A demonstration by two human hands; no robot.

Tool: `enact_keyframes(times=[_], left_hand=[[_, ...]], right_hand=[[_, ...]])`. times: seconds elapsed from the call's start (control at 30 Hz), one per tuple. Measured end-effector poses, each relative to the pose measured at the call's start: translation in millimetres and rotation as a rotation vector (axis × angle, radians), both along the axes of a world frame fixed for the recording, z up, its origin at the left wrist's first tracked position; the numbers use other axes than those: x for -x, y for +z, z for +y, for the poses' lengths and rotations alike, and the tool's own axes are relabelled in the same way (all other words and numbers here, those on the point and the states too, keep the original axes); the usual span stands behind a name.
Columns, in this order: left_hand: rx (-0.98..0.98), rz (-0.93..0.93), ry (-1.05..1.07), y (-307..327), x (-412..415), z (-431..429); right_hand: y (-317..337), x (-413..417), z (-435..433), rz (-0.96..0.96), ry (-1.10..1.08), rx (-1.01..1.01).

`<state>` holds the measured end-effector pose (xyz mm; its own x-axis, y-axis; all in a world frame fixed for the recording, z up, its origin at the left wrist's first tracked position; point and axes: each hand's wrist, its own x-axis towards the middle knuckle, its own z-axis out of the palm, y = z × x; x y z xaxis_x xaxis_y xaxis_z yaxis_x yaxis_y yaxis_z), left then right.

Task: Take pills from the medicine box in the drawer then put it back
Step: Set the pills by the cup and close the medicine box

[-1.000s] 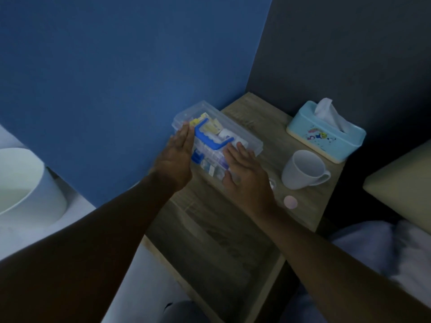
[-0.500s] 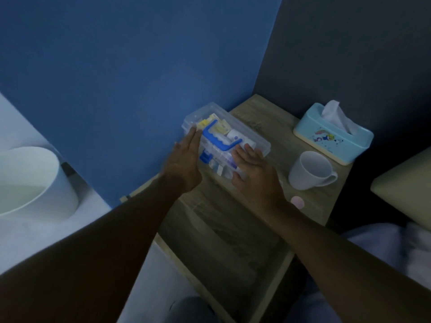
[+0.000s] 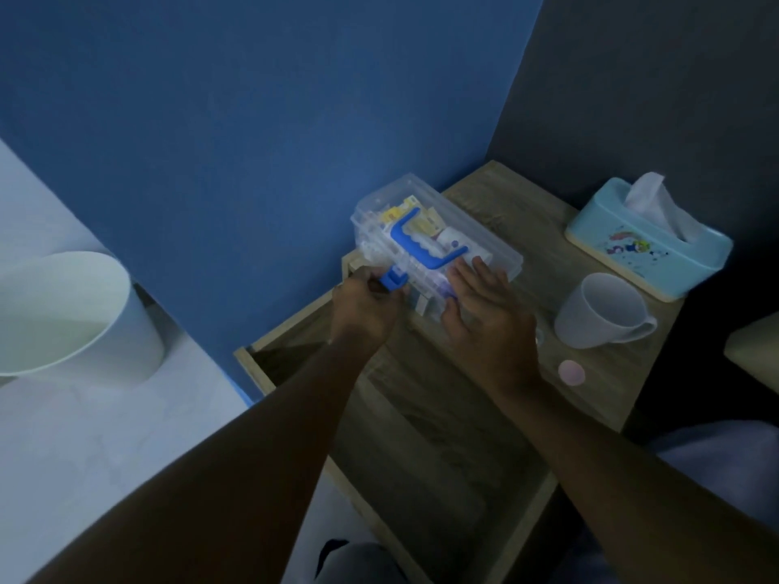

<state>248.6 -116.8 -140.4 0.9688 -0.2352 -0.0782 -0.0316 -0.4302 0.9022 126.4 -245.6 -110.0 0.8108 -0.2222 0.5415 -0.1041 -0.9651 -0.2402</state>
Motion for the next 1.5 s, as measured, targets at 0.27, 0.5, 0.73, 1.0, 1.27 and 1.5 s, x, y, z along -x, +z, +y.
enact_keyframes(times=[0.27,0.5,0.73,1.0,1.27,1.5], left_hand=[[-0.171,-0.264,-0.025,15.7,6.7,6.6],[-0.041,-0.279,0.012,7.7,19.6,-10.2],[0.070,-0.215,-0.048,-3.3,42.6,-20.0],[0.170,0.026,-0.108,4.7,23.7,-0.1],[0.046,0.060,0.106,42.7,-35.3,12.0],[-0.084,0.109,0.038,54.5,-80.7,-18.7]], right_hand=[[-0.8,1.0,-2.1,0.004,0.016,-0.003],[-3.6,-0.3,-5.3,-0.031,0.024,-0.009],[-4.4,0.0,-5.8,-0.036,0.032,-0.052],[6.4,3.8,-6.2,0.031,0.084,-0.114],[22.0,6.1,-9.8,-0.112,-0.198,-0.773],[26.6,-26.3,-24.8,0.165,-0.474,-1.078]])
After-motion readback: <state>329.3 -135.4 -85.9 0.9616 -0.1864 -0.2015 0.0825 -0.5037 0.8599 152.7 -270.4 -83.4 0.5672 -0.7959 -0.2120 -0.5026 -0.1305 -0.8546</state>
